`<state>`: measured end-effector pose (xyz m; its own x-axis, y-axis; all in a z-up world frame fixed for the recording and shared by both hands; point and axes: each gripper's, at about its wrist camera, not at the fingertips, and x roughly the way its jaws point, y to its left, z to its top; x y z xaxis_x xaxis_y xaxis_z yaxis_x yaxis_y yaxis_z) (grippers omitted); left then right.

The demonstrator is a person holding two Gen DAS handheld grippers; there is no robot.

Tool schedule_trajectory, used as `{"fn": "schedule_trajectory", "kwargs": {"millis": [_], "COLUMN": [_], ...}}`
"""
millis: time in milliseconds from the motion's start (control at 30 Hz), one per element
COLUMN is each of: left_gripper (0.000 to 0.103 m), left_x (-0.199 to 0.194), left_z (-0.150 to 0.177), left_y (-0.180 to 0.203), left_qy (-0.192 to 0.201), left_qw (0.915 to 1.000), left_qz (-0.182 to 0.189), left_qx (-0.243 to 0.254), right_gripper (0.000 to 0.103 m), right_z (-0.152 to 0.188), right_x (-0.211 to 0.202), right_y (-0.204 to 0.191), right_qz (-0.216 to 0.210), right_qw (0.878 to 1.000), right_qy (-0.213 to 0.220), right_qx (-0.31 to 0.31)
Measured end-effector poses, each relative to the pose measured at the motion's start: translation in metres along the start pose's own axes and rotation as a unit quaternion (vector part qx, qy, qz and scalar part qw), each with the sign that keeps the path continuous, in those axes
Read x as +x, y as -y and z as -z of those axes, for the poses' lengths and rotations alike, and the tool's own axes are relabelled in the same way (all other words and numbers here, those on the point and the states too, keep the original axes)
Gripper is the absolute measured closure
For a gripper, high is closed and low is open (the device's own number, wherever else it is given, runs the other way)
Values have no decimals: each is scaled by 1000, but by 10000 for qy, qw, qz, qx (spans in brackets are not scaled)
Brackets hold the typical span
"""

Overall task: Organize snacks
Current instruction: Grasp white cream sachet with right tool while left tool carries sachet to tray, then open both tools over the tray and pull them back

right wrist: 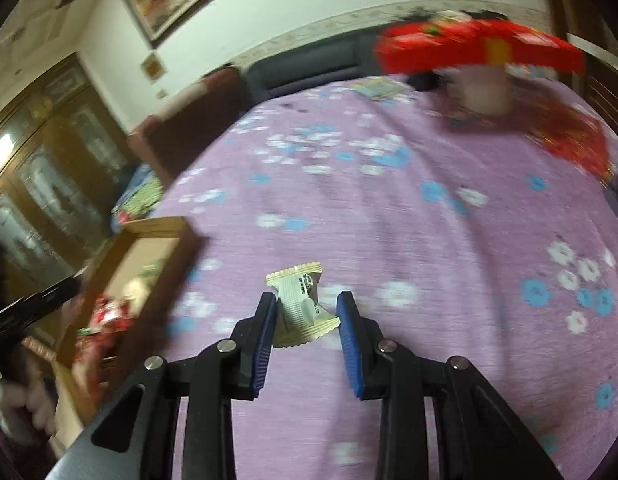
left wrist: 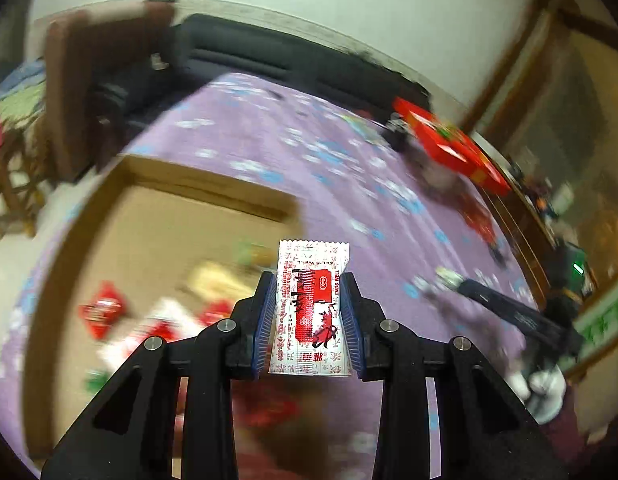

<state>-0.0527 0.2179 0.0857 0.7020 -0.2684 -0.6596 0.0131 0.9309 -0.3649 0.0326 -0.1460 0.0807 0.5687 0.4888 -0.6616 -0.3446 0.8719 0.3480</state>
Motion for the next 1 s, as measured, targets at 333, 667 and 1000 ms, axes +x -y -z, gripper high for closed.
{"fn": "schedule_trajectory", "kwargs": {"millis": [333, 667, 1000], "left_gripper": [71, 71, 71], "left_x": [12, 10, -35], "left_z": [-22, -21, -6], "left_y": [-79, -114, -88], "left_qy": [-24, -100, 428], "left_qw": [9969, 9923, 9925], "left_qz": [-537, -414, -273], "left_qx": [-581, -1160, -1114], "right_gripper": [69, 67, 54], "right_z": [-15, -20, -18], "right_x": [54, 137, 100], "right_y": [-143, -213, -191], "right_qz": [-585, -612, -350], "right_qw": [9932, 9853, 9914], "right_qy": [-454, -952, -537], "right_qx": [-898, -1282, -1141]}}
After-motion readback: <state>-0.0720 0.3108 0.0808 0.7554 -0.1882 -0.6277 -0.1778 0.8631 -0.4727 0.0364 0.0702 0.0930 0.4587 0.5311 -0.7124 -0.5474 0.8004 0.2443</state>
